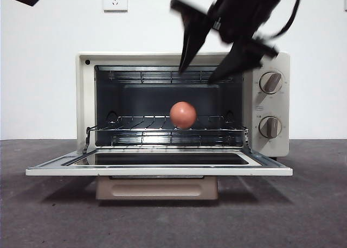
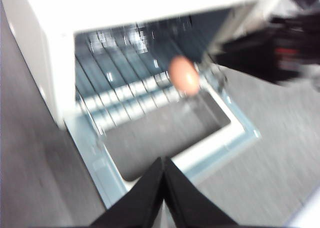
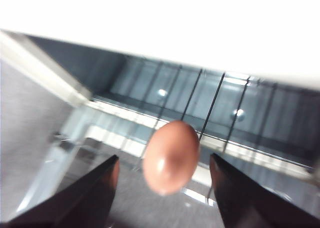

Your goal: Eggoven

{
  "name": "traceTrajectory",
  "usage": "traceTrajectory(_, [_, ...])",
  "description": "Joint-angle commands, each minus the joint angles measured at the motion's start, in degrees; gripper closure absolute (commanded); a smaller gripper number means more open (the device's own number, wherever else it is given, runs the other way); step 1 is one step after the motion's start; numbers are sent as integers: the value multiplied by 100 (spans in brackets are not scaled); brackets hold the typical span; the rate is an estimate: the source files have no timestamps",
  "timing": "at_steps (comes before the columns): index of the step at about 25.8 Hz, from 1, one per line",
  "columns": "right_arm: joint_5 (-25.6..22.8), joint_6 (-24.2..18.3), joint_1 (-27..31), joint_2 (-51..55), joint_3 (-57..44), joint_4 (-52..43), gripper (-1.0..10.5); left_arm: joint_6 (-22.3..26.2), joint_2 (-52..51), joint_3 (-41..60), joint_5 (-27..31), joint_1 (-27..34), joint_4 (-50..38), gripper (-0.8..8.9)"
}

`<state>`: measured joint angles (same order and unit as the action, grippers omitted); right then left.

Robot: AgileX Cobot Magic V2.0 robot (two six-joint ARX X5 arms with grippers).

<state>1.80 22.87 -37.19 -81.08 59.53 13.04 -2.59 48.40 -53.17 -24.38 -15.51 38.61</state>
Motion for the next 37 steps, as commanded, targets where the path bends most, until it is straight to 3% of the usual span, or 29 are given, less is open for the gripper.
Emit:
traceTrajectory(1, [4, -232, -162, 614, 96, 365, 652, -310, 103, 463, -68, 127, -643, 807])
traceTrajectory(8, [31, -498, -468, 2356, 96, 1377, 652, -326, 826, 1279, -367, 645, -1478, 807])
traceTrajectory(14, [2, -529, -586, 3373, 96, 1965, 652, -352, 1862, 1316, -863, 933, -2079, 807])
traceTrajectory(18, [-85, -531, -586, 3880, 96, 2229, 652, -369, 2702, 1316, -870, 955, -2430, 807])
traceTrajectory(24, [-247, -529, -586, 4325, 96, 2269, 652, -496, 3803, 1316, -1043, 955, -2959, 807])
traceTrajectory(31, [-330, -522, -586, 4454, 96, 2350, 652, -697, 4395, 1316, -1290, 940, -3403, 807])
traceTrajectory(37, [-341, -527, -584, 4446, 96, 2343, 652, -691, 4778, 1316, -1888, 933, -3456, 807])
